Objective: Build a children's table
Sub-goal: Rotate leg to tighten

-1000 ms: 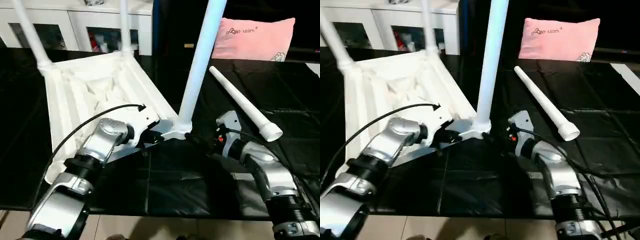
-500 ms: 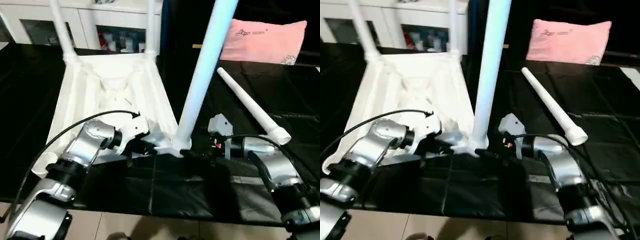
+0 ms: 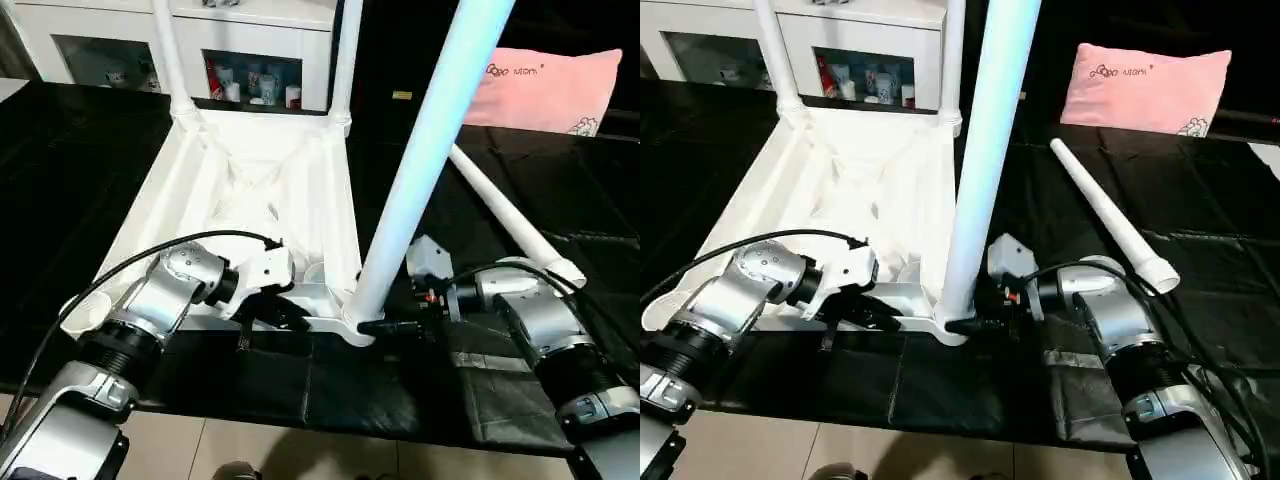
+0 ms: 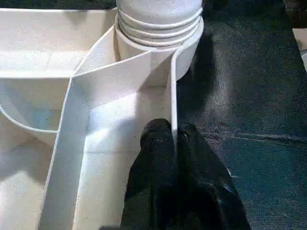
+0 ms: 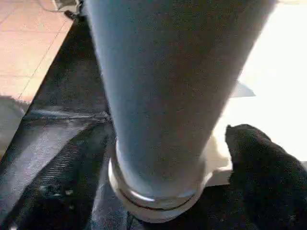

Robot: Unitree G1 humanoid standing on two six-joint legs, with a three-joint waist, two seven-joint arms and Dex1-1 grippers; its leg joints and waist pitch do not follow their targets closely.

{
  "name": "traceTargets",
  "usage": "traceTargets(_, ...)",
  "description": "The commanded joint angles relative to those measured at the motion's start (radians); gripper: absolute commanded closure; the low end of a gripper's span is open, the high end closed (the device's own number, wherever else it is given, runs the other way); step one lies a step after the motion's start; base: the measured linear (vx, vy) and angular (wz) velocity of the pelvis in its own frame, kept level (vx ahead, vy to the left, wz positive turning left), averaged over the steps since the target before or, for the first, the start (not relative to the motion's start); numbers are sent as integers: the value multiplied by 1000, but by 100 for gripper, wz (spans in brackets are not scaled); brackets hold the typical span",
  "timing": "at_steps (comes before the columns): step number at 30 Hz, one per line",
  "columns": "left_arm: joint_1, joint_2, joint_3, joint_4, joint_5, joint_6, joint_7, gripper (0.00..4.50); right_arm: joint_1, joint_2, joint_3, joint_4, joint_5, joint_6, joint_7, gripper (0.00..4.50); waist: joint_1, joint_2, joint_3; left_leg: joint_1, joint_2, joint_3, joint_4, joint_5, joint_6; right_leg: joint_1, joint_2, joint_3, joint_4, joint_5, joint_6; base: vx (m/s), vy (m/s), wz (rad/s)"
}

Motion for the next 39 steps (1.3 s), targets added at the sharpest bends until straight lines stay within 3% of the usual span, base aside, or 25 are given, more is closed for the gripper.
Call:
traceTargets(1, -4, -3, -26, -40, -10, -21, -42, 450, -16, -2, 8, 8, -14, -16, 19, 68, -5, -4, -77, -1, 22, 5, -59, -124, 62, 62, -72, 49, -65, -186, -201, 0, 0, 0)
traceTargets(3, -4, -2, -26, -38, -9, -25, -44, 450, -20, 0, 11, 20, -16, -23, 26, 102, -5, -4, -77, -1, 22, 5, -58, -125, 64, 62, -72, 48, -64, -182, -204, 0, 0, 0)
traceTargets(12, -5, 1, -28, -38, -6, -26, -46, 450, -31, 6, 13, 54, -12, -40, 49, 166, -4, -3, -78, -1, 22, 5, -57, -122, 65, 63, -71, 47, -62, -173, -209, 0, 0, 0)
traceTargets(21, -2, -1, -27, -36, -10, -15, -47, 450, 1, 4, 11, 21, 15, -17, 86, 179, -2, 0, -79, 1, 22, 5, -56, -125, 66, 64, -70, 47, -62, -161, -216, 0, 0, 0)
traceTargets(26, 1, -34, -12, -36, -15, 55, 9, 450, 52, 24, -14, -44, 60, 52, 52, 180, 2, 1, -78, -1, 22, 5, -57, -126, 65, 65, -70, 47, -63, -154, -219, 0, 0, 0)
traceTargets(31, -54, -156, 56, 27, -6, 189, 242, 450, 74, 137, -76, -45, 46, 189, -247, 181, -12, 1, -70, 4, 14, 1, -63, -185, 23, 62, -70, 44, -85, -344, -161, 0, 0, 0)
traceTargets(33, -79, -212, 90, 46, -18, 254, 329, 450, 77, 194, -97, -44, 33, 244, -381, 181, -26, -3, -70, 1, 11, -4, -64, -194, 4, 65, -73, 40, -92, -403, -130, 0, 0, 0)
traceTargets(35, -87, -235, 102, 50, -20, 284, 366, 450, 77, 223, -105, -45, 28, 260, -435, 181, -37, -3, -73, -3, 10, -3, -62, -178, 11, 66, -72, 42, -92, -385, -125, 0, 0, 0)
traceTargets(36, -109, -286, 130, 67, -21, 336, 458, 450, 61, 295, -136, -22, 12, 303, -592, 181, -43, 0, -73, -1, 8, -1, -59, -174, 19, 62, -70, 43, -93, -368, -133, 0, 0, 0)
traceTargets(38, -122, -315, 149, 78, -22, 362, 512, 450, 51, 336, -156, -10, 3, 331, -679, 182, -52, 0, -73, -4, 5, -2, -60, -165, 15, 62, -69, 41, -91, -362, -138, 0, 0, 0)
traceTargets(39, -148, -361, 183, 107, -26, 368, 603, 450, 9, 400, -192, 41, -7, 346, -825, 182, -55, 5, -74, -4, 4, -4, -59, -164, 13, 63, -69, 40, -92, -366, -137, 0, 0, 0)
